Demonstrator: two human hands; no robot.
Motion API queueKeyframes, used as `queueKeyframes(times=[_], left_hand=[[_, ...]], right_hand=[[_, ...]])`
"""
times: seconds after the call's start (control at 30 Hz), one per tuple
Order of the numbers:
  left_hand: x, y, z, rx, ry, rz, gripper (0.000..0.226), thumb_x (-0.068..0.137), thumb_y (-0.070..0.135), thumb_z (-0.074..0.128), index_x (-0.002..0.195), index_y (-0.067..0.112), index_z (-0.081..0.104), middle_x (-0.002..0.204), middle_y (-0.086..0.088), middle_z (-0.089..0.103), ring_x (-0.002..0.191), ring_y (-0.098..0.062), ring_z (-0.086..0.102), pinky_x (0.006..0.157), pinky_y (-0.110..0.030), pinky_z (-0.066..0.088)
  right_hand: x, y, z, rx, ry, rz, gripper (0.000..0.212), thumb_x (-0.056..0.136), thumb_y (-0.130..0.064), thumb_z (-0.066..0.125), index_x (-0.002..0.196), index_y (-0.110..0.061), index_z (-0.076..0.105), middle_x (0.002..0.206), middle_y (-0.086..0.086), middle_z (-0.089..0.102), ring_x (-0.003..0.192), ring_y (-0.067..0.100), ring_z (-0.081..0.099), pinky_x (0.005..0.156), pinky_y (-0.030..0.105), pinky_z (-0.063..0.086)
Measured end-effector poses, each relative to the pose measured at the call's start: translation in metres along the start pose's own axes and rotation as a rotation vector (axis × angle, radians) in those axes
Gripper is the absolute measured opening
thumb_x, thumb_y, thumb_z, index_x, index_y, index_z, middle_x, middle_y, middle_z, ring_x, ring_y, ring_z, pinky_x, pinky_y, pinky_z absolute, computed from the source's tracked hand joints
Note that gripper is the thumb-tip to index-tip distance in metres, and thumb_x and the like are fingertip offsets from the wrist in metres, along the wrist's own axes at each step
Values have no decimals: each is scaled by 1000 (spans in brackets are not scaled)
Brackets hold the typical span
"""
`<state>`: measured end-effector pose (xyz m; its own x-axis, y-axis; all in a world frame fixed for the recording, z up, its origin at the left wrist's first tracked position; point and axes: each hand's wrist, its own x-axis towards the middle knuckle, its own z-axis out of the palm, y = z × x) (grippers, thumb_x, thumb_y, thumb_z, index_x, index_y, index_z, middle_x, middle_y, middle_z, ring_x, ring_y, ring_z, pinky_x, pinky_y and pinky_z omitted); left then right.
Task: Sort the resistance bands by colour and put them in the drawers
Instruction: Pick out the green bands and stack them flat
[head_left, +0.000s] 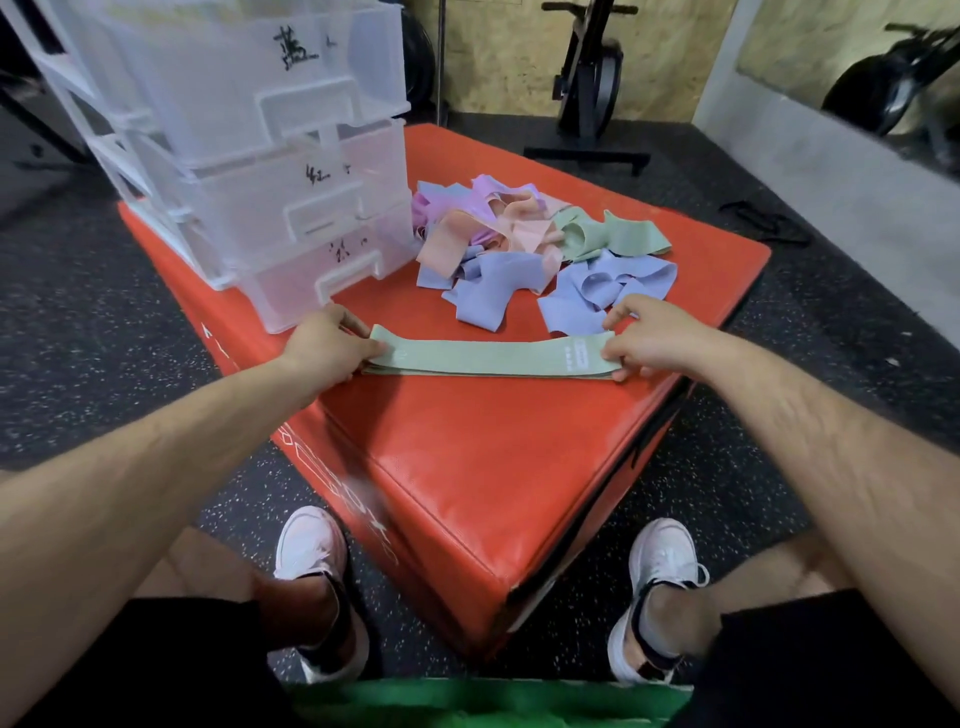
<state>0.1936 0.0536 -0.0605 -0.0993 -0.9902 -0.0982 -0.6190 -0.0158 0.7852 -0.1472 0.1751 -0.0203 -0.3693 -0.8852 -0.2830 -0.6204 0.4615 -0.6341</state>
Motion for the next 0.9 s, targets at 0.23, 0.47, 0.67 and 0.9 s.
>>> queueKeyframes(times=[0.23,0.47,0.67,0.9], left_hand=[[1,5,5,339,67,262,22,75,16,73,84,14,53,95,-9,56,83,-26,54,63,-31,35],[-10,55,48,220,-146,605,9,82,19,72,85,23,64,85,11,56,74,0,51,72,-26,44],[-12,79,99,419,-398,720,37,73,57,70,104,39,65,108,15,54,107,-14,52,95,-39,45],[-13,86,115,546,-377,751,48,80,53,72,124,40,58,130,9,52,119,-20,45,95,-35,36]], right_hand=[[4,-1,1,-258,60,-80,20,74,-21,69,93,-24,62,84,0,70,65,19,67,56,29,49],[27,-9,9,-398,190,-300,34,91,-39,62,123,-28,58,116,0,51,102,22,57,89,39,50],[48,-10,20,-489,103,-200,28,92,-27,60,120,-25,61,122,1,64,106,25,61,84,36,51],[57,-33,3,-134,321,-331,33,91,-18,66,122,-11,61,121,8,59,104,23,58,81,29,41]])
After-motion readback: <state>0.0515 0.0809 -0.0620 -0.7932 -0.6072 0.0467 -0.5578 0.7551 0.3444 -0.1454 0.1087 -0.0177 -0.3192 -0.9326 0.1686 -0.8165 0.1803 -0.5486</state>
